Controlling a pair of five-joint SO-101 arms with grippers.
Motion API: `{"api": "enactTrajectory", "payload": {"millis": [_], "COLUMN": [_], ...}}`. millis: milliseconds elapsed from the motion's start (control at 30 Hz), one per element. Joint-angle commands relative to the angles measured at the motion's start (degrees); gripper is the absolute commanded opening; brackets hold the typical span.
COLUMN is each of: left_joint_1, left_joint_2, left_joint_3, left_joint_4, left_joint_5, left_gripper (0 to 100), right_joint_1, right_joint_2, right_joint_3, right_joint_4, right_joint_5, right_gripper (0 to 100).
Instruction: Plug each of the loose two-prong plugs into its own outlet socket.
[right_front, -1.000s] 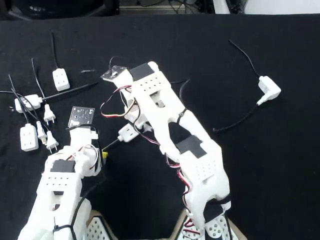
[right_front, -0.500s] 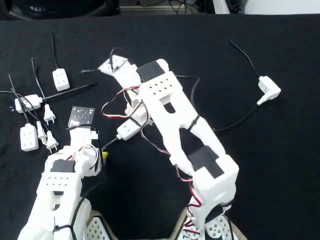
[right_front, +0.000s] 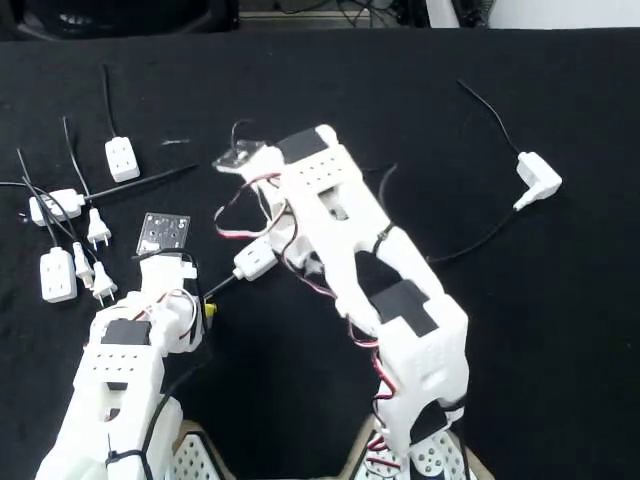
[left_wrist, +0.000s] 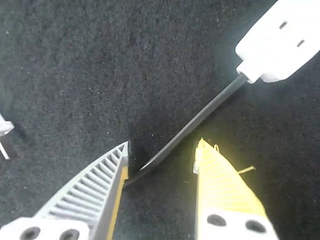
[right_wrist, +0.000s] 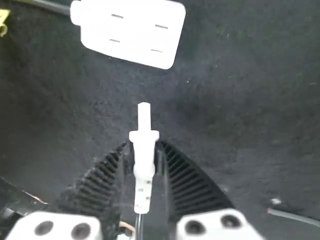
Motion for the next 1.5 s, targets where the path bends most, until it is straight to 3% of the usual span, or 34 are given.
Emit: {"api": "enactTrajectory", "payload": {"millis": [0,233,367,567,833,1167,1333,1467], "left_joint_1": [0.4,0.66,0.66,0.66,0.66,0.66,0.66,0.66], "left_joint_2": [-0.97,-0.97,-0.97,-0.97,-0.97,-0.97,-0.97,-0.97], "left_joint_3": [-0.48,-0.48,-0.48,-0.48,-0.48,-0.48,-0.48,-0.48], "left_joint_4": [-0.7,-0.7,-0.7,-0.7,-0.62,-0.62,-0.62,-0.62], "left_joint_5": [0.26,0.26,0.26,0.26,0.26,0.26,0.26,0.26], "left_gripper": [22,22,22,22,22,22,22,22], "right_joint_1": [0.88,-0.7,-0.7,-0.35,-0.26,1.76,-0.62,-3.52], "right_joint_2": [-10.07,-33.19,-41.19,-42.77,-42.95,-44.18,-56.4,-65.19], "right_joint_3": [12.09,47.52,60.09,64.75,64.48,58.07,56.66,62.73], "right_joint_4": [-8.53,-37.27,-45.89,-44.48,-38.59,-35.34,-31.47,-36.13], "right_joint_5": [-1.32,-7.21,-7.91,-7.91,-3.16,-3.34,-6.68,-6.86], "right_gripper": [1.0,1.1,1.3,14.2,7.6,1.1,1.1,1.1]}}
